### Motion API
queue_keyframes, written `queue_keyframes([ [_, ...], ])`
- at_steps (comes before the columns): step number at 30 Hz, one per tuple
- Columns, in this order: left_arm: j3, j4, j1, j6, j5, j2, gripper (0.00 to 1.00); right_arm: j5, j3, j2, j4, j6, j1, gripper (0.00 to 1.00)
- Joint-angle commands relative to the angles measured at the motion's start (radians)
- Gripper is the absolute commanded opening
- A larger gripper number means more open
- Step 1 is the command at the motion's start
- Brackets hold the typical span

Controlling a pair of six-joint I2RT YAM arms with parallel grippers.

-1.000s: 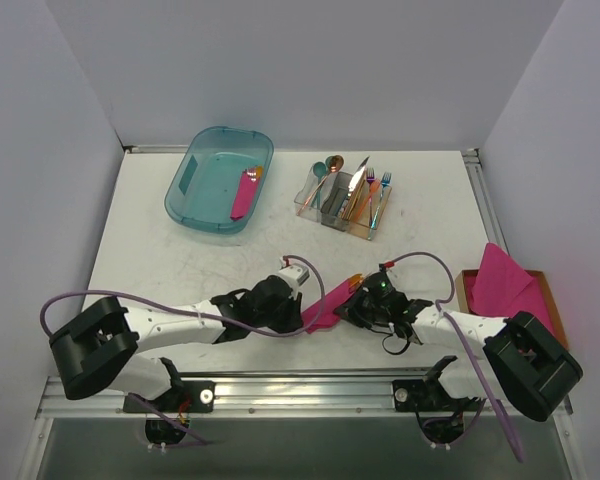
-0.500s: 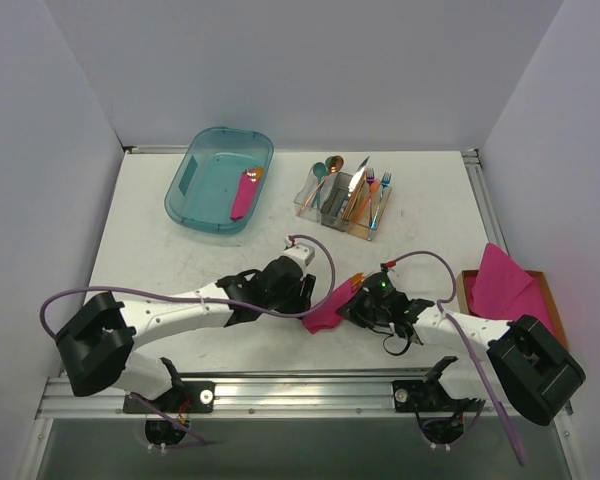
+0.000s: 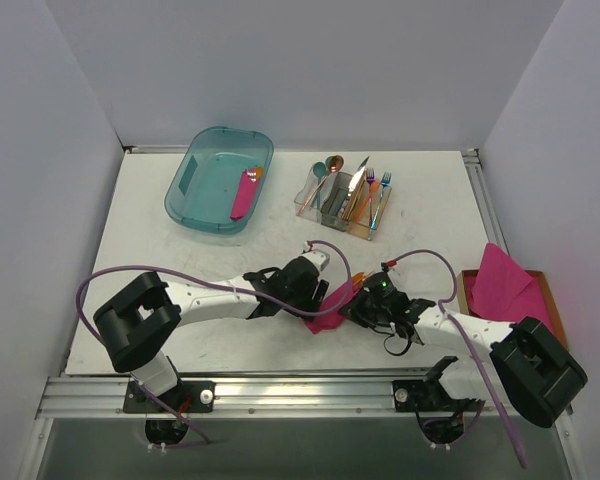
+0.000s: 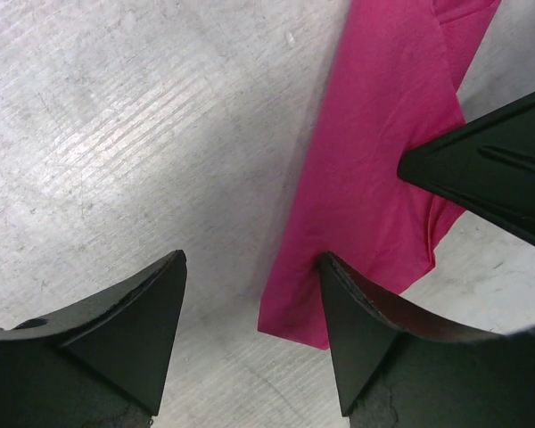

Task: Place the utensils on the paper napkin and roll it up

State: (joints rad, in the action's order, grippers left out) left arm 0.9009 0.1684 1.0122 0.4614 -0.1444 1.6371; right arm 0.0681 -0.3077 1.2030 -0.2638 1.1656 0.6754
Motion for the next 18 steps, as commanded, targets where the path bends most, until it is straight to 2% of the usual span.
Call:
queue_keyframes([
  [1,0.05,-0.061,-0.001,-0.02,0.019,0.012,0.7,-0.065,-0.005,-0.006,0.138,-0.038,0.003,0.0],
  [11,0.053,-0.086,0.002,-0.032,0.034,-0.011,0.71,-0.065,-0.005,-0.016,0.149,-0.041,0.004,0.0],
  [18,0.081,-0.092,0.019,-0.035,0.063,0.04,0.71,-0.093,-0.007,-0.037,0.163,-0.047,0.007,0.0],
])
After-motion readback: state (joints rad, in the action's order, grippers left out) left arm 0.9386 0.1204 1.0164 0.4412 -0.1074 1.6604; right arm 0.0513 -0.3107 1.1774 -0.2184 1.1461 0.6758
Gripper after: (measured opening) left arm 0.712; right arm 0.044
